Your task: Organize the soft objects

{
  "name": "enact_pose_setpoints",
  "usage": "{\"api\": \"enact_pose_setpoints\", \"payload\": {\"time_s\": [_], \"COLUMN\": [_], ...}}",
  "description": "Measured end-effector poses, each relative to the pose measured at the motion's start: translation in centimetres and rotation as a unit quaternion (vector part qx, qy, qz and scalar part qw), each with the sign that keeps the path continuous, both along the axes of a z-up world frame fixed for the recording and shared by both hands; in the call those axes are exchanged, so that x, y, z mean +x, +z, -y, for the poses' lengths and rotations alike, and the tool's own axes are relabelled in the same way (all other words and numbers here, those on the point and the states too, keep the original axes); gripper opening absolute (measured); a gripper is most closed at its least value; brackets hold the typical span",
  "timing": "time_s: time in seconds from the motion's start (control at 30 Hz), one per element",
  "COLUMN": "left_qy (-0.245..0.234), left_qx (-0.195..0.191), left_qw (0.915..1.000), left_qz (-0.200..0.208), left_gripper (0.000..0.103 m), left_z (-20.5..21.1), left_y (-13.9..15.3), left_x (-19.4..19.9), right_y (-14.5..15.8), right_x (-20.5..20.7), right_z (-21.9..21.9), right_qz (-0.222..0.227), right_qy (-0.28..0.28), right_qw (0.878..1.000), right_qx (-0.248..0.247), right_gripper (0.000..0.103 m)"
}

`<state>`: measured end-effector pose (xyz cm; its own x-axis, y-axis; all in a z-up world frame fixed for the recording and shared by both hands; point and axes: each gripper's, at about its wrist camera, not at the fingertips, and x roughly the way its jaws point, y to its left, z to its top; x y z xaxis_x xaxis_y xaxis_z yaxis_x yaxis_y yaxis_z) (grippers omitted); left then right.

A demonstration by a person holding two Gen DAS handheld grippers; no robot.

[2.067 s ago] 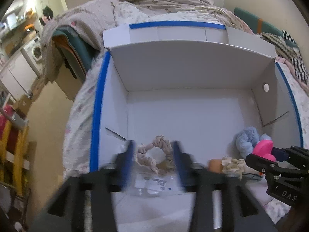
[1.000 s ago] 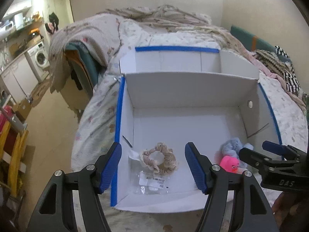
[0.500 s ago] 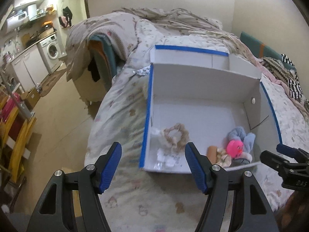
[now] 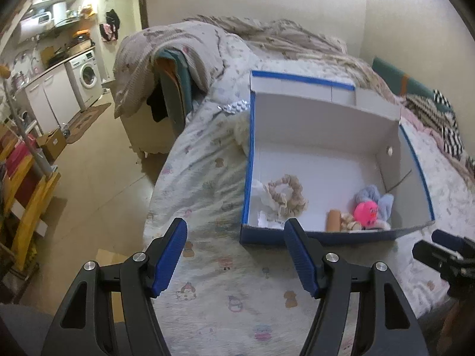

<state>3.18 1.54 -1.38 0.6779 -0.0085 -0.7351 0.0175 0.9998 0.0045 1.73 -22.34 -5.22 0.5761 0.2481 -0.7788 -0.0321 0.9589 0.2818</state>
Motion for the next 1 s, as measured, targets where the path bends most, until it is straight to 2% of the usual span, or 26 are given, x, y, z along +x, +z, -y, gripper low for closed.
{"api": "enact_pose_setpoints", "payload": {"time_s": [0.2,0.27,0.37,0.4,0.43,0.5,0.63,0.73,1.0], "left_qy": [0.030,0.027,0.023,0.022,0.022,0.023,0.022,0.021,0.014], "left_qx": [-0.014,-0.019,-0.006,-0.001,0.002,0.003,0.019,0.010,0.018], "left_qw": [0.9980,0.9971,0.9966,0.9965,0.9964,0.9964,0.9953,0.9964,0.9964], "left_qz": [0.054,0.069,0.079,0.081,0.081,0.082,0.092,0.081,0.082], "left_gripper": [0.065,0.065,0.065,0.070,0.084,0.095,0.096,0.096,0.096], "left_z": [-0.5,-0.4,0.0,0.1,0.2,0.2,0.5,0.3,0.6], "left_y": [1.8,2.2,2.3,2.3,2.2,2.0,1.7,1.3,1.1], "left_x": [-0.5,-0.6,-0.8,-0.9,-0.9,-0.8,-0.7,-0.4,-0.5], "right_y": [1.3,1.7,2.3,2.5,2.6,2.8,3.1,3.1,2.7], "right_x": [-0.9,-0.9,-0.8,-0.8,-0.9,-0.9,-1.0,-1.0,-0.7], "right_z": [0.1,0.5,0.9,0.9,0.9,0.7,0.1,-0.2,-0.3], "right_qz": [0.055,0.071,0.095,0.102,0.110,0.123,0.145,0.154,0.145], "right_qy": [-0.027,-0.037,-0.050,-0.052,-0.054,-0.054,-0.052,-0.052,-0.048], "right_qw": [0.998,0.997,0.994,0.993,0.992,0.991,0.987,0.985,0.987], "right_qx": [-0.010,-0.007,-0.008,-0.011,-0.015,-0.023,-0.045,-0.053,-0.050], "right_gripper": [0.103,0.103,0.103,0.103,0.103,0.103,0.103,0.103,0.103]}}
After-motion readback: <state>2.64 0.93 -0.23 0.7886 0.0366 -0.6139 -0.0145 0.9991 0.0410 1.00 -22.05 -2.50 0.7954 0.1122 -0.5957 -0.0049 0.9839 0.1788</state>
